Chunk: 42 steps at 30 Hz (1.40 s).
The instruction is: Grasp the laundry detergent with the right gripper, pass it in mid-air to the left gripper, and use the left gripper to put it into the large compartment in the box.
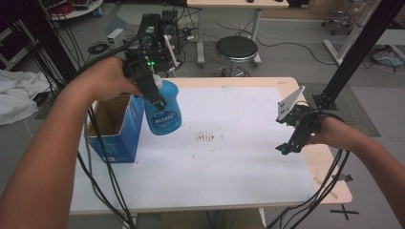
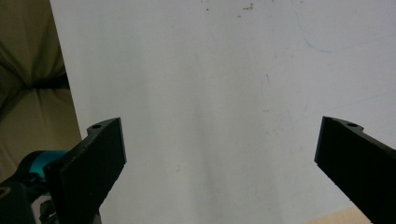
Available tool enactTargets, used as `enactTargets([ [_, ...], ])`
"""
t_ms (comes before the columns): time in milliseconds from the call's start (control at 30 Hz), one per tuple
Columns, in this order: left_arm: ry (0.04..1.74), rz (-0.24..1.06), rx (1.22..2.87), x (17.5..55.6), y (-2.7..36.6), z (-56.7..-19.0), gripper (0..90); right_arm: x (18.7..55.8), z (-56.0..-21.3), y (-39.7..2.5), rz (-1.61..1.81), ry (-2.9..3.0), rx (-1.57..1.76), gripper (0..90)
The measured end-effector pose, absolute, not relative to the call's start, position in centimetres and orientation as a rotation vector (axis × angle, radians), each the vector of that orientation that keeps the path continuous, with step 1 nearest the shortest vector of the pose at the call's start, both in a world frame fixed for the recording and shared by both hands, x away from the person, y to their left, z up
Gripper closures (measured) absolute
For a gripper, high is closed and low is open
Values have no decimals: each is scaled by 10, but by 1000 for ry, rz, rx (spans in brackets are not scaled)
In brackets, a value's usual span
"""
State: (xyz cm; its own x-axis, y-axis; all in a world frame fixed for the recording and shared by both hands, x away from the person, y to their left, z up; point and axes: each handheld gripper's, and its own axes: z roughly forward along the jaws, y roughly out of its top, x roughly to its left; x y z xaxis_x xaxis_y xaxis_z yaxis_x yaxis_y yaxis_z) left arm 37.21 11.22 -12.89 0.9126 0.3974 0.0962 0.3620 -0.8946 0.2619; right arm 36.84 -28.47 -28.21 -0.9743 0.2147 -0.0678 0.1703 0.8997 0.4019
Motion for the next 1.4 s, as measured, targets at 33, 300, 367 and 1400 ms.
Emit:
enactTargets([
  [33, 572, 216, 2836, 372, 112, -129, 377, 368, -282, -285, 610, 2954, 300, 10],
  [300, 625, 255, 2800, 372, 147, -103, 377, 369, -284, -288, 619, 2955, 312, 10],
  [367, 640, 249, 2794, 372, 156, -97, 378, 369, -283, -289, 630, 2953, 319, 10],
  [1400, 786, 370, 2736, 385, 245, -92, 380, 376, -284, -296, 667, 2932, 391, 10],
])
